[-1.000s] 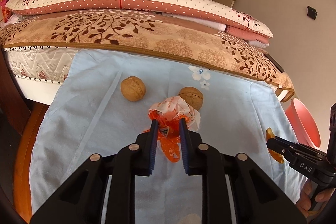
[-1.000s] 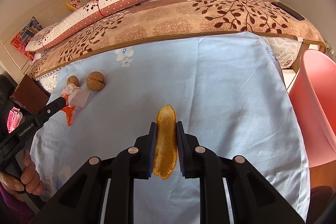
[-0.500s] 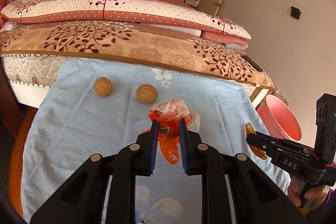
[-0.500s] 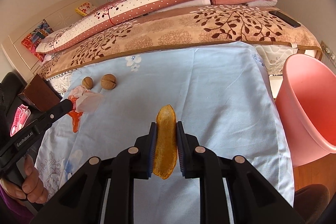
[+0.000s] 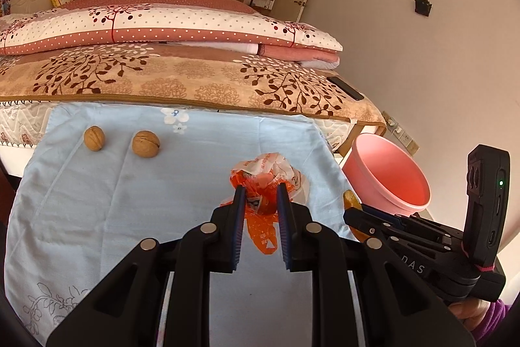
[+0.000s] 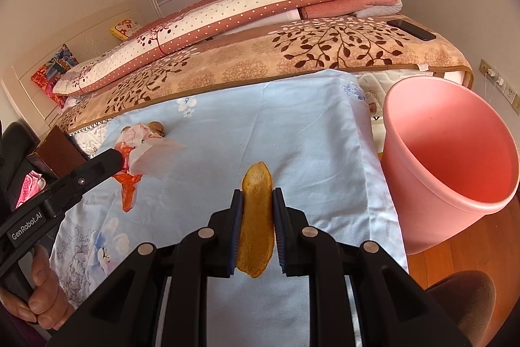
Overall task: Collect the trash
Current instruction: 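Carry the orange peel and plastic bag over the pink bucket with both tools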
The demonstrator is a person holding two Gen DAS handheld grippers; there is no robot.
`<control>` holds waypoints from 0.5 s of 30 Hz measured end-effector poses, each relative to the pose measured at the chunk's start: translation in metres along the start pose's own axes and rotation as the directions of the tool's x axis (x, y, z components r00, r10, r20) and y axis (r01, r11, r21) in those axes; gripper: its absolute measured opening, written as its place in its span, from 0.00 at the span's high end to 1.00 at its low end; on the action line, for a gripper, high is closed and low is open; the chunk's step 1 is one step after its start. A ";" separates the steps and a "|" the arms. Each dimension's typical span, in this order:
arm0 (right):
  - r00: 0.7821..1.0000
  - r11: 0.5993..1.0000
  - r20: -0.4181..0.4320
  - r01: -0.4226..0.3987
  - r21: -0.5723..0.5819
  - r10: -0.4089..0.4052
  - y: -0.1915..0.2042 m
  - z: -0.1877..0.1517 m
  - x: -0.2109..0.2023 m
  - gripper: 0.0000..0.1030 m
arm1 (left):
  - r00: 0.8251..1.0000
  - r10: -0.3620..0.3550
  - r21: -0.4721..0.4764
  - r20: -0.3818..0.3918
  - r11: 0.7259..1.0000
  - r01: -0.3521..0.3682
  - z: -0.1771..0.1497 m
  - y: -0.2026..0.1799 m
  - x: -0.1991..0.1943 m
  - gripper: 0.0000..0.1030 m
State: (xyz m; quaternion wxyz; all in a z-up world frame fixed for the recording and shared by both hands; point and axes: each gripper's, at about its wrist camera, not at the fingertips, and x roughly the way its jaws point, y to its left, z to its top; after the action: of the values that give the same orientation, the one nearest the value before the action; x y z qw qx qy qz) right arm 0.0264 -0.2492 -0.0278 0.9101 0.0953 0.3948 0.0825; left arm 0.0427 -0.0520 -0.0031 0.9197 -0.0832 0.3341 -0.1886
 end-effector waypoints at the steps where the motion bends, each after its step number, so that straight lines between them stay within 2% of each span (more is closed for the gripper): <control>1: 1.000 1.000 0.004 0.002 0.001 -0.002 -0.002 -0.001 -0.002 0.83 | 1.000 -0.005 0.002 0.000 1.000 0.005 0.000 -0.004 0.001 0.82; 15: 0.998 0.998 0.057 0.036 0.050 -0.039 -0.040 -0.002 -0.026 0.83 | 1.000 -0.023 0.057 -0.005 0.998 0.023 0.007 -0.055 0.022 0.82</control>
State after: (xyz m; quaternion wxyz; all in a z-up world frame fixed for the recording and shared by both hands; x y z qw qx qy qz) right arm 0.0104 -0.2940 -0.0201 0.9200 0.1125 0.3717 0.0530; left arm 0.0465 -0.1106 0.0048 0.9188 -0.0605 0.3295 -0.2088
